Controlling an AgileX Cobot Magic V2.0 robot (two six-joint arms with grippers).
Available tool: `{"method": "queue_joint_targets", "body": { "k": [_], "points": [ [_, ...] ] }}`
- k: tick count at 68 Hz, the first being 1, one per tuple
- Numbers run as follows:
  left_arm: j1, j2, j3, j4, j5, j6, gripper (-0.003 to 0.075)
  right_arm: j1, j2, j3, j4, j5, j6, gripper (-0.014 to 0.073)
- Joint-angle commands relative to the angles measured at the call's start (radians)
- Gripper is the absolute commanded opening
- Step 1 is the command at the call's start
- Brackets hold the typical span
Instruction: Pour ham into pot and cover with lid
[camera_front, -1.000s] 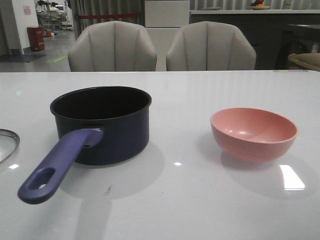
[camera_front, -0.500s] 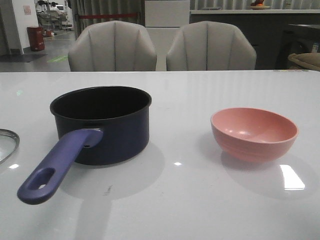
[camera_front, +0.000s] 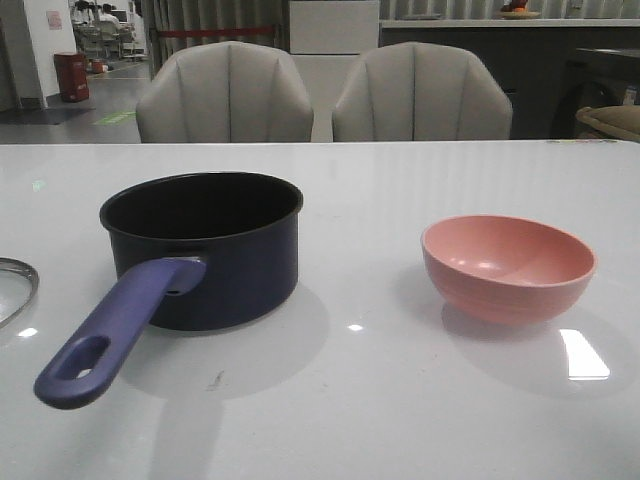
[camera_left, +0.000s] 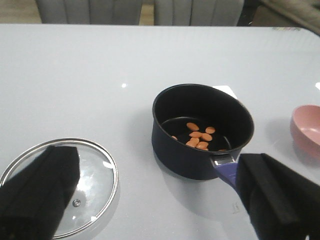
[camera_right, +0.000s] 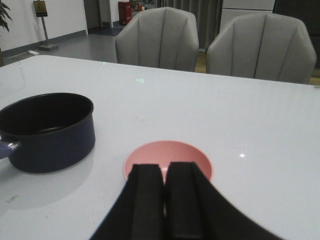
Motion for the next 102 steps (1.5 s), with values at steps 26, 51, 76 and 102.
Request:
{"method": "queue_joint_targets", "body": {
  "k": [26, 51, 76, 102],
  "points": [
    [0.2, 0.637, -0.315, -0.009, 0.107, -0.027, 0.0688, 0.001, 0.01, -0.027, 0.004, -0.074, -0.008, 0.0158],
    [0.324, 1.018, -0.599, -0.045, 0.387, 0.037, 0.0688, 0.001, 0.01, -0.027, 0.004, -0.074, -0.008, 0.0158],
    [0.324, 1.258, -0.804, -0.026, 0.53, 0.037, 0.0688, 0.001, 0.01, -0.027, 0.004, -0.074, -0.008, 0.0158],
    [0.324, 1.374, -0.848, -0.026, 0.533, 0.037, 0.0688, 0.001, 0.01, -0.027, 0.004, -0.074, -0.008, 0.0158]
  ]
}}
